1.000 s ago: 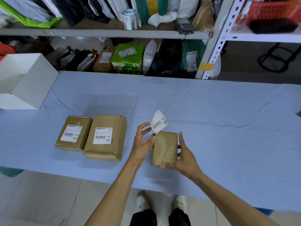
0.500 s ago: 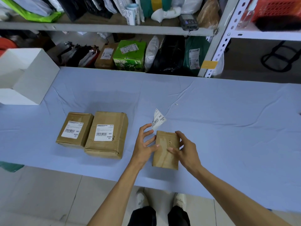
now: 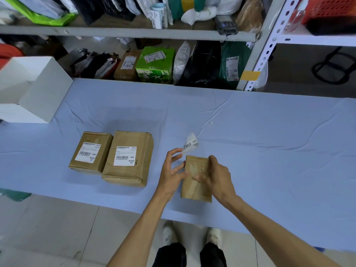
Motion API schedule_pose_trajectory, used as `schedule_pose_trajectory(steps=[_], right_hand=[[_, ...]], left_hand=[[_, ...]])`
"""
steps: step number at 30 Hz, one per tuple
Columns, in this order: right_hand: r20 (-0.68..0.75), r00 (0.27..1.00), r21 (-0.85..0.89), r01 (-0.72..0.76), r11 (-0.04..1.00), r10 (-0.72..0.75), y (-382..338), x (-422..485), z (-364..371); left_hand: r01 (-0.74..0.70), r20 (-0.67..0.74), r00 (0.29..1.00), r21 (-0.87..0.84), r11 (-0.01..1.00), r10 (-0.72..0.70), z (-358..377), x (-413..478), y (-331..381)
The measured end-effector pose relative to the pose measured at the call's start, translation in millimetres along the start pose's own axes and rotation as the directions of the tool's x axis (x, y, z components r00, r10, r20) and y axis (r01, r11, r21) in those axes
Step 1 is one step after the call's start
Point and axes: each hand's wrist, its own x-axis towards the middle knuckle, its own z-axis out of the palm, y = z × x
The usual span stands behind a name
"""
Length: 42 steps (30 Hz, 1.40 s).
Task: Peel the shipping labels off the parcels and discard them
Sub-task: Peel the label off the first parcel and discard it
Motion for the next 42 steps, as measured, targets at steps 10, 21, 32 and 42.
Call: schedule_pose_trajectory(steps=[10, 21, 32, 42], right_hand=[[-0.002, 0.999, -0.16, -0.04, 0.986, 0.041, 5.3, 0.6, 2.7], [-0.074, 0.997, -0.089, 0.004, 0.996, -0.01, -4.7, 3.3, 8.3], [0.167, 0.986, -0.087, 0.004, 0.996, 0.011, 6.9, -4.0, 8.1], [0.053, 0.992, 0.12, 0.11, 0.987, -0.117, 7.8, 2.7, 5.9]], left_hand=[[0.013, -0.022, 1.0, -0.025, 1.0, -0.013, 0.9, -3.3, -1.2], [0.028, -0.052, 0.998, -0.069, 0.997, -0.031, -5.0, -2.4, 1.1], [0.02, -0.067, 0.997, -0.077, 0.997, -0.025, -6.2, -3.4, 2.9], [0.031, -0.071, 0.997, -0.079, 0.996, -0.037, -7.2, -4.7, 3.6]])
